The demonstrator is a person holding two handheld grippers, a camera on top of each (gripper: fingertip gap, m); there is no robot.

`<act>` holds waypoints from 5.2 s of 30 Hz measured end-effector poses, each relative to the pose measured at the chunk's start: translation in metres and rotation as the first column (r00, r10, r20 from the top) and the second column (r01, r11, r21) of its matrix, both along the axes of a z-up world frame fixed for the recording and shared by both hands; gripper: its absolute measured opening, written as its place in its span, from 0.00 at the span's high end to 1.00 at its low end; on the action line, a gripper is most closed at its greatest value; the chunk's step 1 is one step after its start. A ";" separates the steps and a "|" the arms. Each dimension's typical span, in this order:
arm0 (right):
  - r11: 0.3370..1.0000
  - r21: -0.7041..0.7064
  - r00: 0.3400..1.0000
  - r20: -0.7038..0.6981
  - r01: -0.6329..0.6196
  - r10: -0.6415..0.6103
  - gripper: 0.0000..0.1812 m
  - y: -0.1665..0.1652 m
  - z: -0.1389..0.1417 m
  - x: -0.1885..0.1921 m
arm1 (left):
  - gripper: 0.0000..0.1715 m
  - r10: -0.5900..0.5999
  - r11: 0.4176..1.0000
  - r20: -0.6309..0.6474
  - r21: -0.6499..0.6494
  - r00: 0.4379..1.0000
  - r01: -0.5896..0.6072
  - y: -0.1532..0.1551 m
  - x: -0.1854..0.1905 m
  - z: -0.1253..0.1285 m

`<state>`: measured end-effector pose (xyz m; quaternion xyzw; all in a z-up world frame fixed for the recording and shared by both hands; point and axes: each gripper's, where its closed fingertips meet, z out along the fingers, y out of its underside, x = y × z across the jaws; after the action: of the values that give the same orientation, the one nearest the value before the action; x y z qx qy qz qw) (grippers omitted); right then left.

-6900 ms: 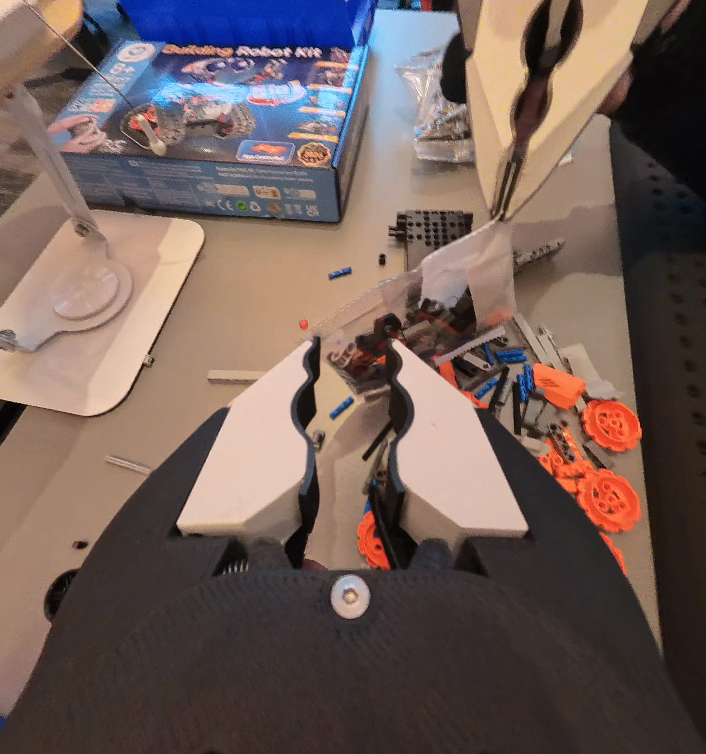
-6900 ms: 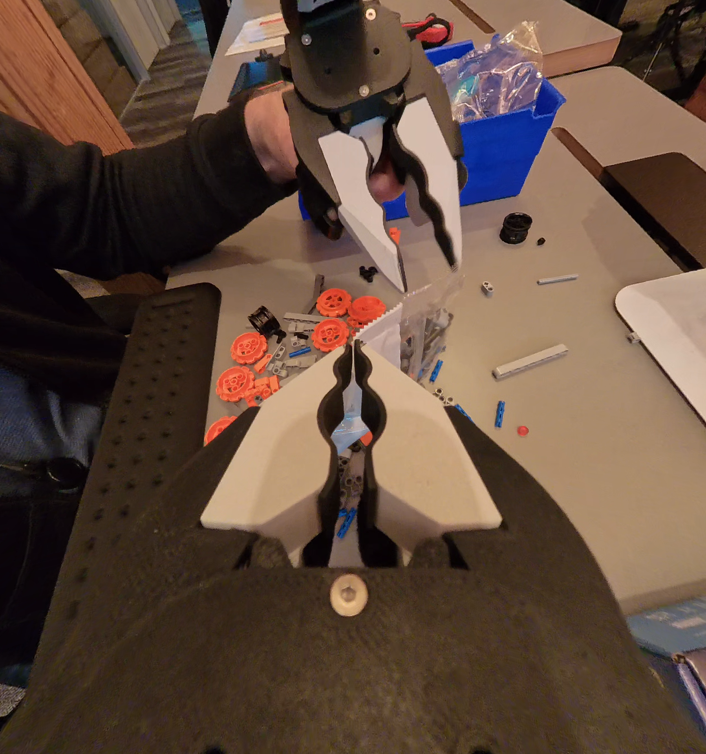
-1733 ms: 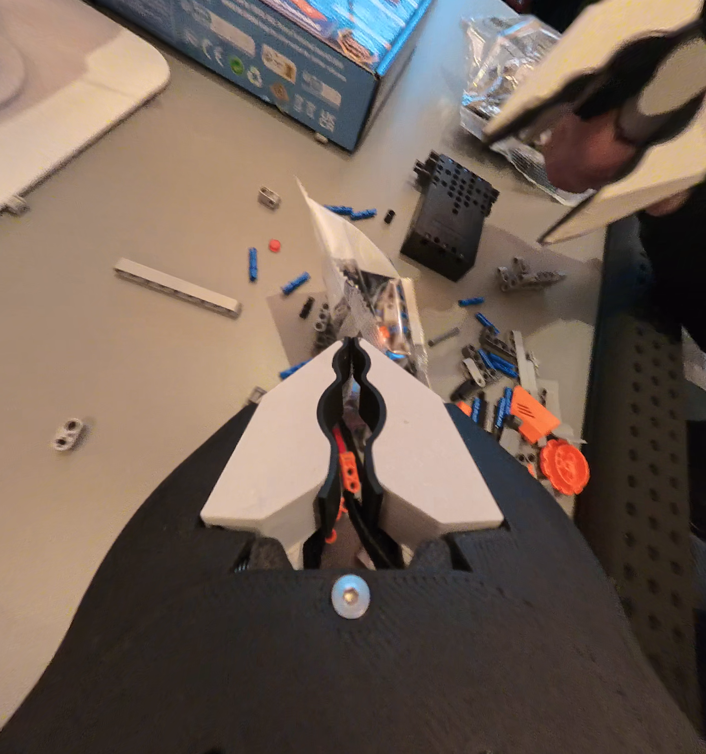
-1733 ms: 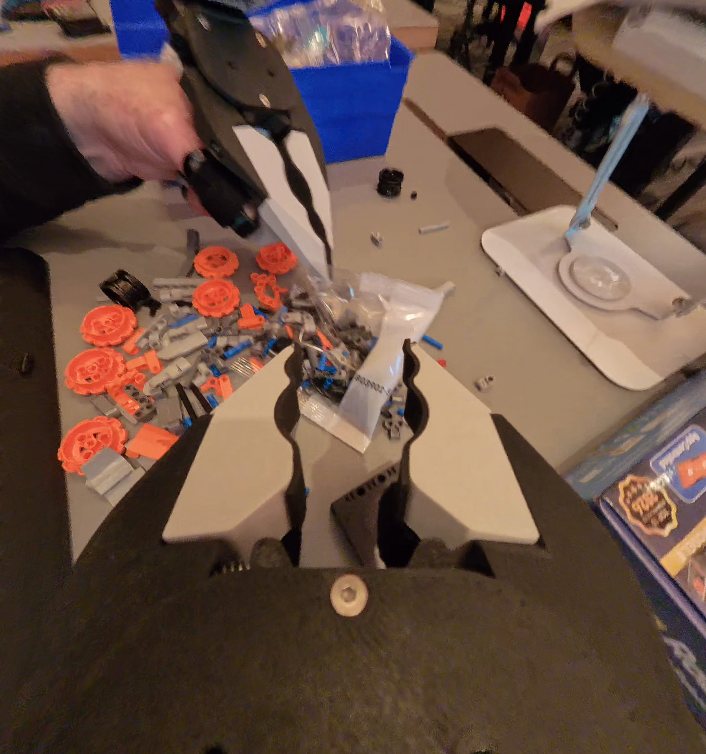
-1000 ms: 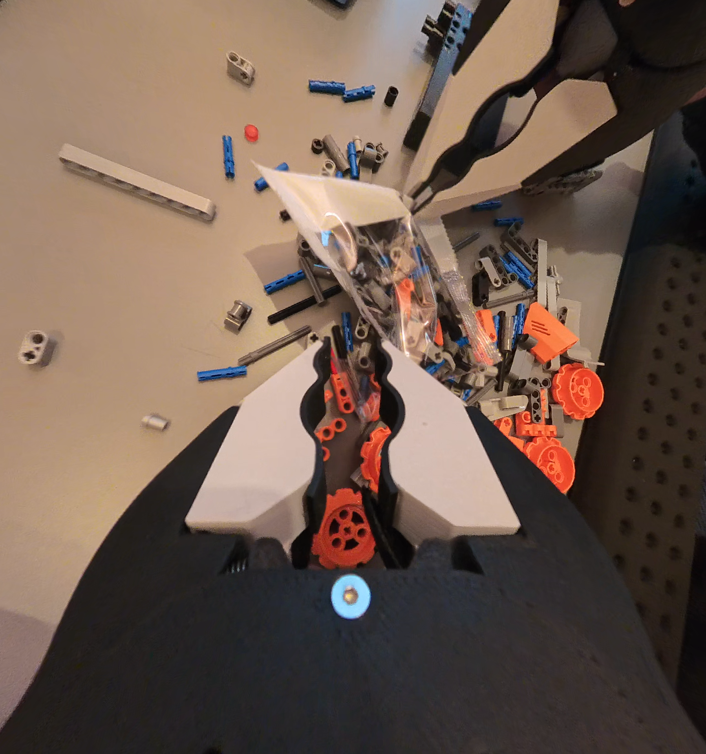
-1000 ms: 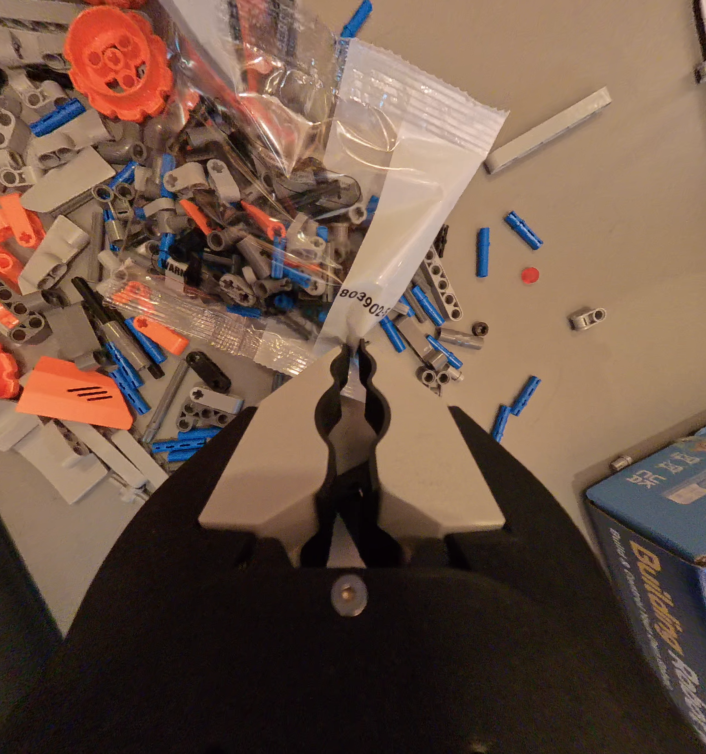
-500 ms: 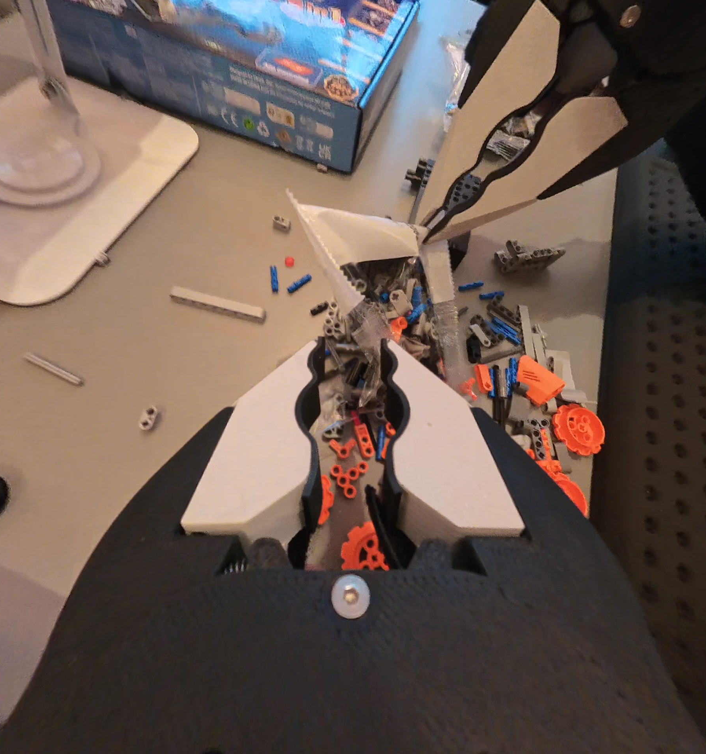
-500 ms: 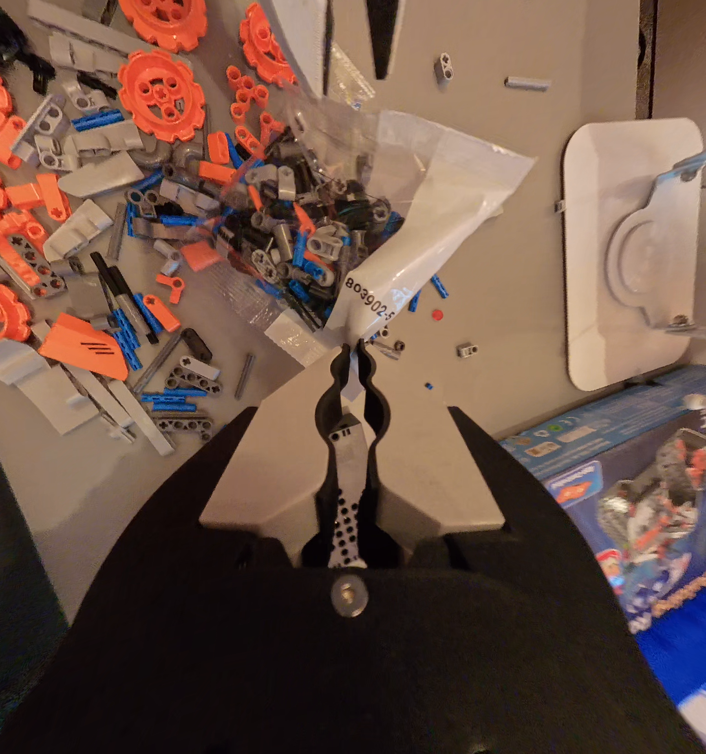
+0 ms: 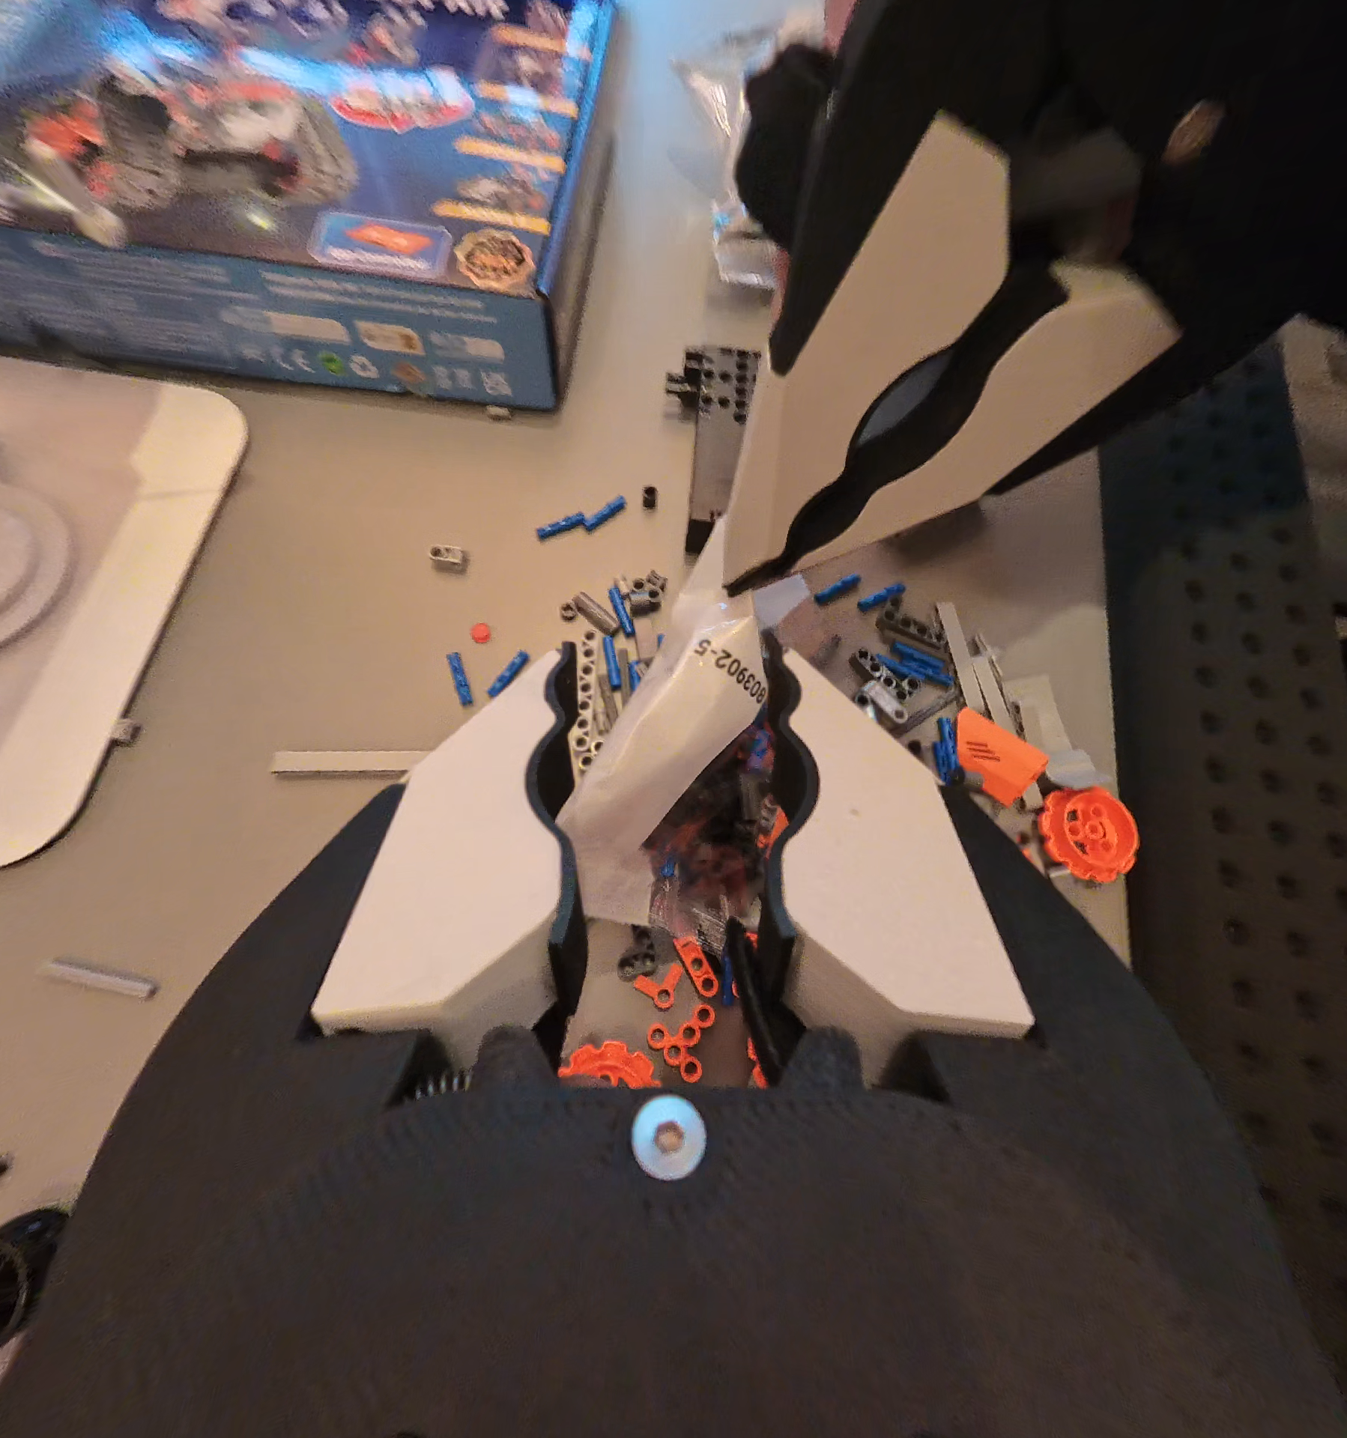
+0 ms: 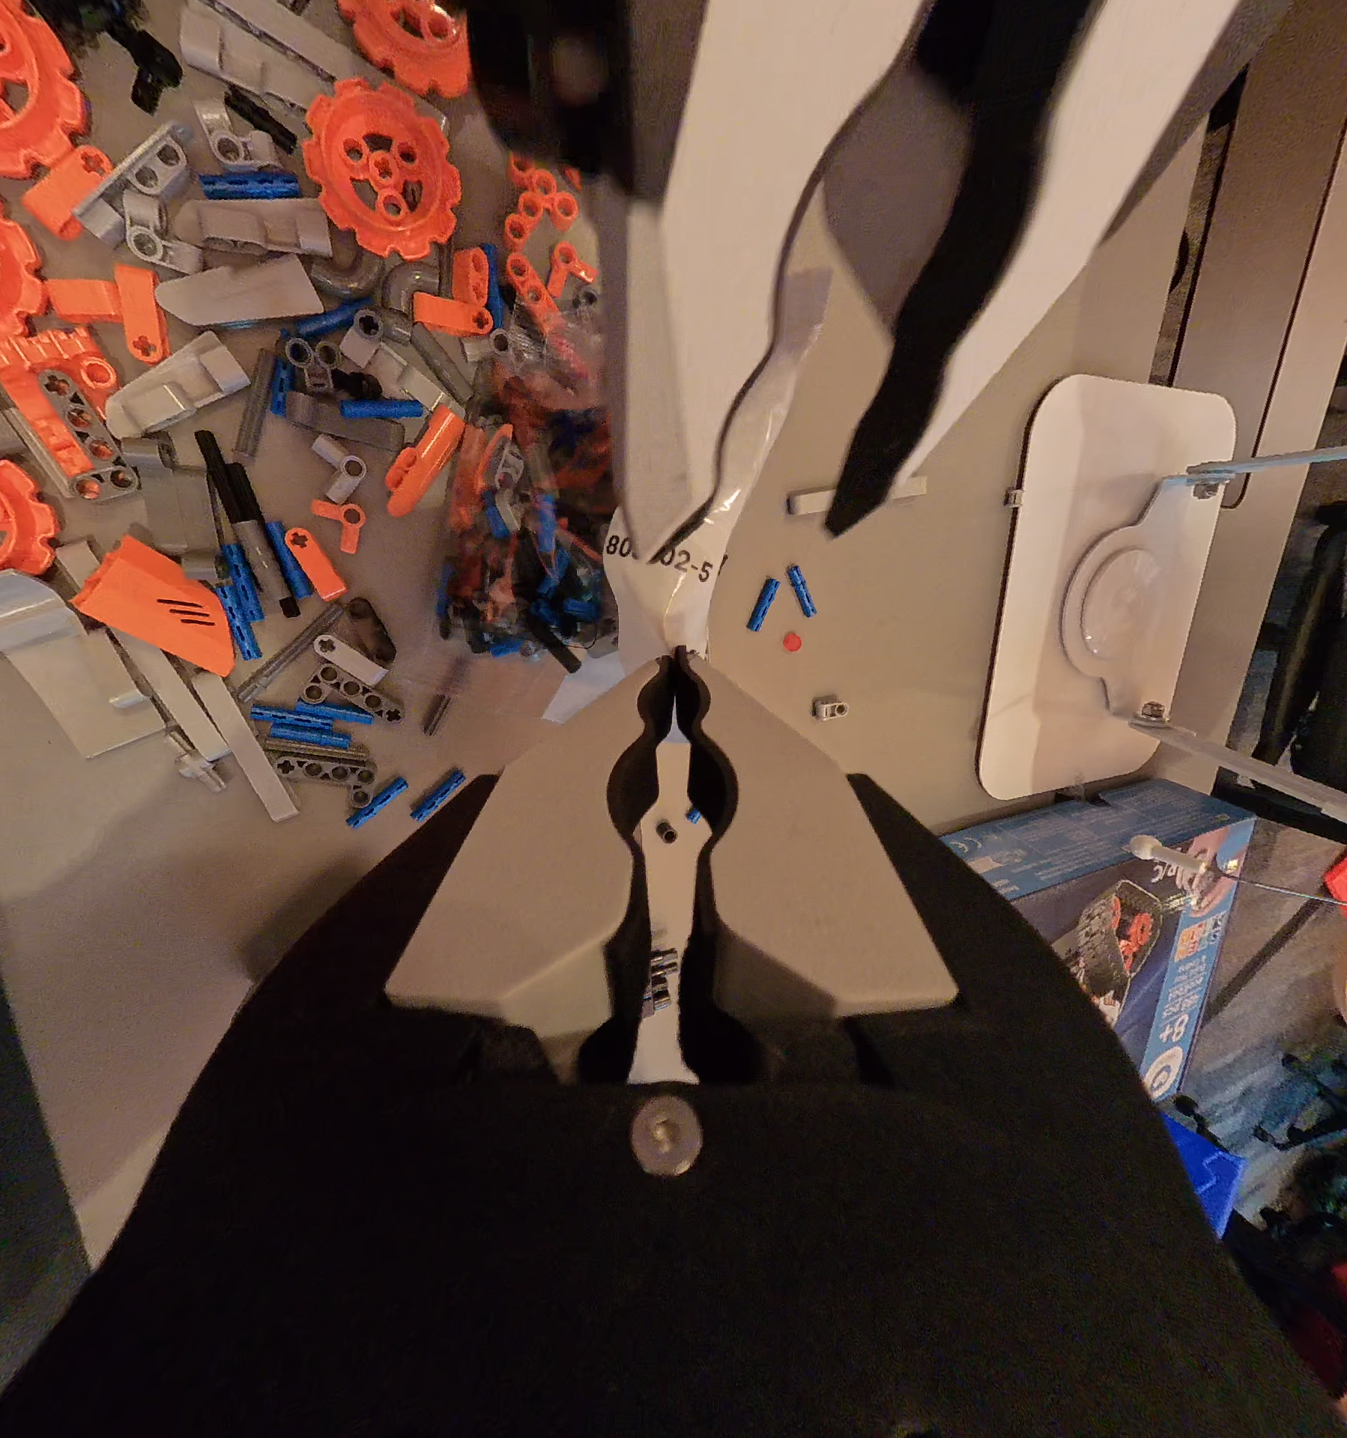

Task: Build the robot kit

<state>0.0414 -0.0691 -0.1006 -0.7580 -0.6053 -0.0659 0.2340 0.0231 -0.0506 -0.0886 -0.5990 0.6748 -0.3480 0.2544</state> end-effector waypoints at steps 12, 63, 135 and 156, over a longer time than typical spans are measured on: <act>0.987 -0.038 0.889 -0.429 0.159 -0.160 0.80 0.002 0.021 0.002 | 1.00 -0.077 0.996 -0.020 -0.035 0.997 0.076 -0.011 0.002 -0.012; 0.924 -0.371 0.638 -0.689 0.096 -0.343 1.00 -0.009 -0.001 -0.001 | 0.81 0.097 0.928 0.174 -0.371 0.980 -0.026 0.004 -0.018 -0.015; 0.876 -0.480 0.473 -0.765 0.033 -0.437 0.97 0.003 -0.015 -0.015 | 0.94 0.111 0.916 0.114 -0.397 0.987 -0.057 0.009 -0.020 -0.022; 0.898 -0.440 0.410 -0.818 0.005 -0.403 0.97 0.006 -0.002 -0.015 | 0.81 0.094 0.885 0.199 -0.466 0.976 0.010 0.006 -0.021 -0.009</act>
<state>0.0261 -0.0636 -0.1022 -0.7747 -0.2895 0.4312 0.3606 0.0017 -0.0448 -0.0974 -0.6157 0.5272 -0.5564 0.1830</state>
